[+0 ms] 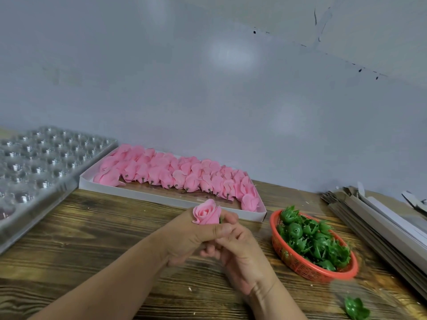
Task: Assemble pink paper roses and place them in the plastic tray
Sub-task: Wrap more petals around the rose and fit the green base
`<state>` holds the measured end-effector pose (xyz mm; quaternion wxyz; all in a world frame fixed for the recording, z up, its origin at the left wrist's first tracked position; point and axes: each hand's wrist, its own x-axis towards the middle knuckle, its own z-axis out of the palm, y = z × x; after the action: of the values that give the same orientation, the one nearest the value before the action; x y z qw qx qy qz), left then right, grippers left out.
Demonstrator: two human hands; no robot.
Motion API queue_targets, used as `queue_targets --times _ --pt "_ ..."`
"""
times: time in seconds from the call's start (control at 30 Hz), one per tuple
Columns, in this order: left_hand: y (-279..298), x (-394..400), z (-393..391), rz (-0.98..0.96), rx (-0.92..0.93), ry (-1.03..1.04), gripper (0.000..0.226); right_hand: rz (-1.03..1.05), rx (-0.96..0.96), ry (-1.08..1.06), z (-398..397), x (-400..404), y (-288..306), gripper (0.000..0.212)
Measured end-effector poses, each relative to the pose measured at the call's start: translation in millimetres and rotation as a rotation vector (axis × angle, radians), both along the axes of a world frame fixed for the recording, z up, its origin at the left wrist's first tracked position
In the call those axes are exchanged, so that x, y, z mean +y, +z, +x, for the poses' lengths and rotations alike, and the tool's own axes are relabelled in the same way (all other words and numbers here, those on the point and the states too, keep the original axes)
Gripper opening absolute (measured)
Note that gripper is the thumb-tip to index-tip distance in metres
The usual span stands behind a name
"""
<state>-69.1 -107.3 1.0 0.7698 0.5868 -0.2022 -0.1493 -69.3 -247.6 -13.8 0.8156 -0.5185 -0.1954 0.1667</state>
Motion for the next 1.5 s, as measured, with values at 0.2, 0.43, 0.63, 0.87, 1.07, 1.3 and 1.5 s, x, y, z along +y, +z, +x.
queue_targets --times 0.2,0.43,0.63,0.87,1.07,1.3,1.5 --pt "-4 -1 4 -0.131 -0.023 0.096 0.010 -0.351 -0.301 -0.519 2 -5 10 0.023" --pt "-10 -3 9 0.051 -0.117 0.173 0.017 -0.377 -0.483 -0.505 -2 -12 22 0.021" --pt "-9 -6 8 0.128 -0.273 0.089 0.040 -0.341 -0.464 -0.441 -1 -11 22 0.022" --pt "-6 -6 4 0.230 -0.346 0.182 0.042 -0.354 -0.460 -0.428 0 -12 21 0.028" --pt "-4 -8 0 0.230 -0.349 0.191 0.038 -0.433 -0.525 -0.416 -3 -9 23 0.036" --pt "-5 -7 -1 0.218 -0.317 0.117 0.029 -0.397 -0.488 -0.432 -1 -13 22 0.029" --pt "-5 -7 0 0.264 -0.307 0.088 0.026 -0.348 -0.464 -0.485 5 -20 20 0.013"
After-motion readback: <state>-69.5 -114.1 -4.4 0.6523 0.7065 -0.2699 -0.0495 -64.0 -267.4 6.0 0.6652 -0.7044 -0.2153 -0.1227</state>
